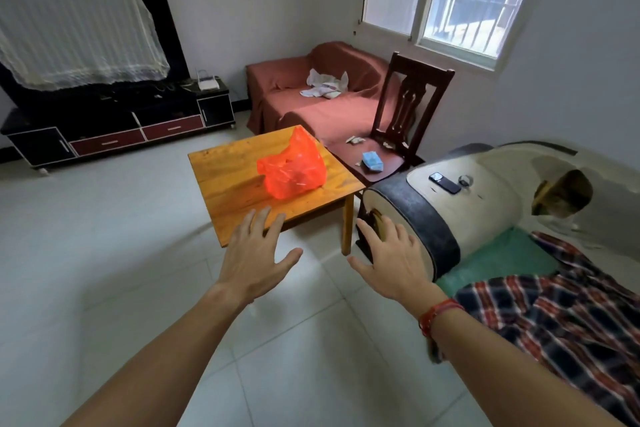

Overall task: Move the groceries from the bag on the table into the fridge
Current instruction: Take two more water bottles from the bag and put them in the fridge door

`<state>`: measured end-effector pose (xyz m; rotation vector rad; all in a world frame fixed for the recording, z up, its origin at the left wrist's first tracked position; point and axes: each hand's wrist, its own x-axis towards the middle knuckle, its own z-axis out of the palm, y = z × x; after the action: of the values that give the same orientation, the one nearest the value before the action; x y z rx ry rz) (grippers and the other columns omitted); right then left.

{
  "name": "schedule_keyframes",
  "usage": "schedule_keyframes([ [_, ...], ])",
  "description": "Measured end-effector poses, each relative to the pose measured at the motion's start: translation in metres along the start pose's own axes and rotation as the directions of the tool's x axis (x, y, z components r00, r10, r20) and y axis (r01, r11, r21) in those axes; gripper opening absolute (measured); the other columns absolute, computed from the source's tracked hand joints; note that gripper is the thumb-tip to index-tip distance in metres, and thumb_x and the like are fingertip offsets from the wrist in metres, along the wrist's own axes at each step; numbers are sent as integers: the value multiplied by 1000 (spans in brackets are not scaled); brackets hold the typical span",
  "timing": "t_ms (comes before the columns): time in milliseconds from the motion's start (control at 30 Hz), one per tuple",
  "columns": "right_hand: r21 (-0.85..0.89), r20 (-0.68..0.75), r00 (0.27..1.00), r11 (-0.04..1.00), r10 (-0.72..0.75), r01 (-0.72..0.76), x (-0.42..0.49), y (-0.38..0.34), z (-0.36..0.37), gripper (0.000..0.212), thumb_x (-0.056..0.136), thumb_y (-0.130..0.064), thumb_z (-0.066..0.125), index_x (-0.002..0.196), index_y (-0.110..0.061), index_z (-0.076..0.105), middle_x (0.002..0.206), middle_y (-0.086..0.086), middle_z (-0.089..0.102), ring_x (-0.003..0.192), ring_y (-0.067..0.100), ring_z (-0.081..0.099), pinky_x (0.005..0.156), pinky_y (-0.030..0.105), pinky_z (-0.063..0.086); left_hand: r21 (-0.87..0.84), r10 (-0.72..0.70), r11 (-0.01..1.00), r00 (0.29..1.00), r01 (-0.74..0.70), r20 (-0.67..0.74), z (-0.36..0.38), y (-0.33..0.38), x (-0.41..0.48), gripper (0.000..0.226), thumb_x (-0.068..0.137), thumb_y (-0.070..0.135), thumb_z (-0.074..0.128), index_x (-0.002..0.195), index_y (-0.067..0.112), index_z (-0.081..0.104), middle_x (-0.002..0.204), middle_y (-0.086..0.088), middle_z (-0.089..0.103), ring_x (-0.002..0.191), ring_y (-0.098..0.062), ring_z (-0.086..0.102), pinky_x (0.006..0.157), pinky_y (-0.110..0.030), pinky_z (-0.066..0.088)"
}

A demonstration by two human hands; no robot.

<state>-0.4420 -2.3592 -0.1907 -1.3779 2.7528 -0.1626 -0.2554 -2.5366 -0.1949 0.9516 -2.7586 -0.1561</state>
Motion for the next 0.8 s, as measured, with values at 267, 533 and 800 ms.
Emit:
schedule_keyframes([
  [267,1,19,998,998,-60,60,131,20,2,76,92,-67,45,157,-37,19,160,11,28,142,32,33,114,55,30,-8,-63,998,998,63,10,25,-17,119,90,81,76,18,152,22,31,160,-8,27,147,-32,18,116,-48,24],
  [533,-45,54,996,996,-75,78,260,15,34,79,91,-70,47,157,-40,15,160,14,27,143,34,31,113,53,32,-21,-76,997,996,77,45,68,-62,232,88,82,75,25,150,20,34,157,-12,31,144,-35,25,112,-49,29],
  [800,-66,124,991,996,-57,66,424,-10,56,80,91,-70,46,158,-40,14,161,16,25,146,37,27,114,54,30,-100,-94,990,992,103,88,109,-140,383,92,79,76,24,152,21,33,158,-11,28,144,-34,21,116,-47,23],
])
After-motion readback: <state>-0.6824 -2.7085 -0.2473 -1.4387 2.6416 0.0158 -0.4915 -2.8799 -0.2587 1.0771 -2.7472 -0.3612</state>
